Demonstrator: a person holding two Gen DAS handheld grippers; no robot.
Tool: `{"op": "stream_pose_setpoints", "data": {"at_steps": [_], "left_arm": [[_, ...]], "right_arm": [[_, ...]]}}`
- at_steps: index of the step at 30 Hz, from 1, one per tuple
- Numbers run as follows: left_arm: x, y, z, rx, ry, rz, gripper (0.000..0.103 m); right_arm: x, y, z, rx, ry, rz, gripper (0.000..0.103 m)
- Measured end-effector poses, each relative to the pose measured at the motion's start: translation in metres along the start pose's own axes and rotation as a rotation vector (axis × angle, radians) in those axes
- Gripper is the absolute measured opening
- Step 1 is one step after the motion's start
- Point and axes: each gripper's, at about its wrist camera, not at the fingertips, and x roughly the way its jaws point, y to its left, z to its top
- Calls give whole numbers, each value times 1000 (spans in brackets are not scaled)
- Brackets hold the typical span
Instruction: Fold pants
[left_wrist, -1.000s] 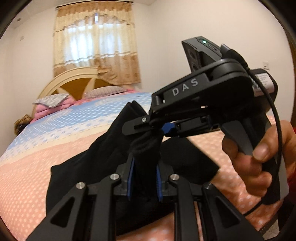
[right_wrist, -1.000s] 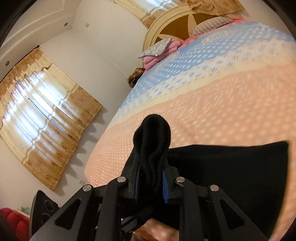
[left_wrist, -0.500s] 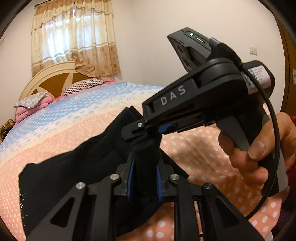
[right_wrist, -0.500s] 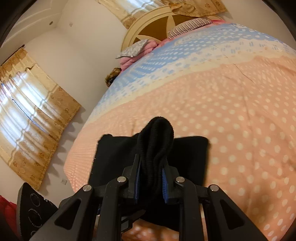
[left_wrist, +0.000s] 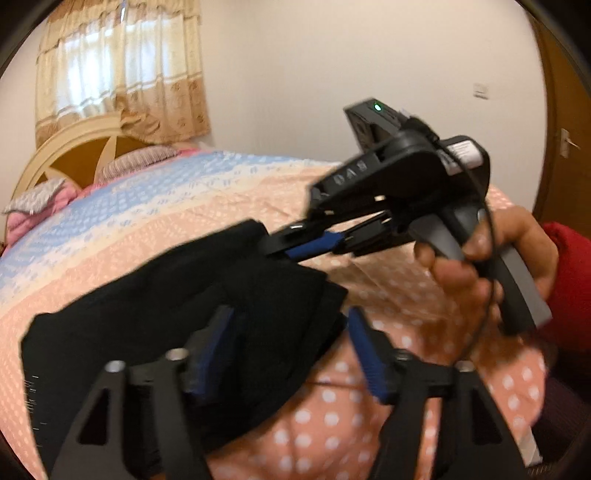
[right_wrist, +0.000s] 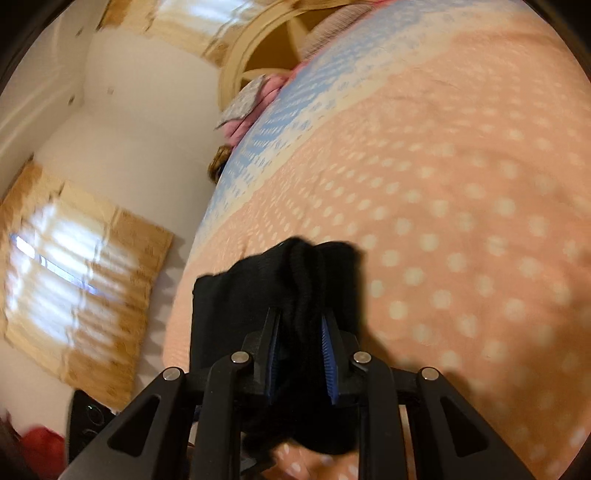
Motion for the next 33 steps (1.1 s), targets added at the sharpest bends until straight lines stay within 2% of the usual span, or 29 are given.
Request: {"op": "stream_pose_setpoints", "data": {"at_steps": [1,3,4,5,7,9,11,13,15,16,17,19,20,22,23,24,25,27,28,30,31,33], "left_arm": [[-9,5,-3,5,-20,2,76],[-25,17,-10,-1,-38,26,76],[-30,24,-14,-9,-40,52,76],[-35,31,-17,-17,-41,81,76],[-44,48,-22,-55,-41,145,76],[-51,66,-26,-120,-51,176,76],[-53,79,-30,-155,-59,230,76],[-46,83,-35,-153,-34,271,76],[-36,81,-44,-141,11,268,76],[-30,79,-50,-133,39,259,76],[-24,78,-54,-129,64,256,76],[-16,81,-60,-145,93,248,77],[-19,81,-60,-153,90,244,77],[-26,83,-53,-154,92,223,78],[-32,84,-51,-157,91,215,78],[-40,87,-46,-170,87,208,78],[-48,94,-42,-196,71,197,78],[-63,110,-39,-251,31,205,88],[-71,120,-38,-287,-2,244,90],[-78,137,-40,-343,-33,326,93],[-79,144,-45,-378,-33,362,93],[-73,158,-55,-446,1,371,93]], "right_arm": [[-12,1,-2,0,-41,-83,22],[-34,19,-10,-88,-136,-285,22],[-46,37,-21,-155,-189,-331,22],[-50,46,-27,-173,-202,-316,22],[-49,73,-48,-223,-188,-222,22],[-38,98,-66,-307,-161,-189,22],[-21,120,-81,-405,-127,-212,22],[-4,127,-91,-487,-85,-288,22],[8,112,-94,-477,-28,-416,22],[7,99,-94,-443,-12,-447,19],[1,86,-93,-397,-9,-439,15],[-19,58,-89,-256,-53,-325,5],[-24,49,-87,-196,-59,-297,2],[-32,43,-85,-126,-73,-257,2],[-36,48,-85,-126,-79,-275,3],[-39,54,-86,-142,-90,-299,4],[-46,68,-85,-200,-135,-370,6],[-47,100,-83,-310,-179,-427,6],[-45,119,-81,-378,-185,-401,6],[-30,147,-76,-458,-149,-291,6],[-12,168,-72,-506,-118,-219,6],[16,195,-70,-569,-74,-161,6]]}}
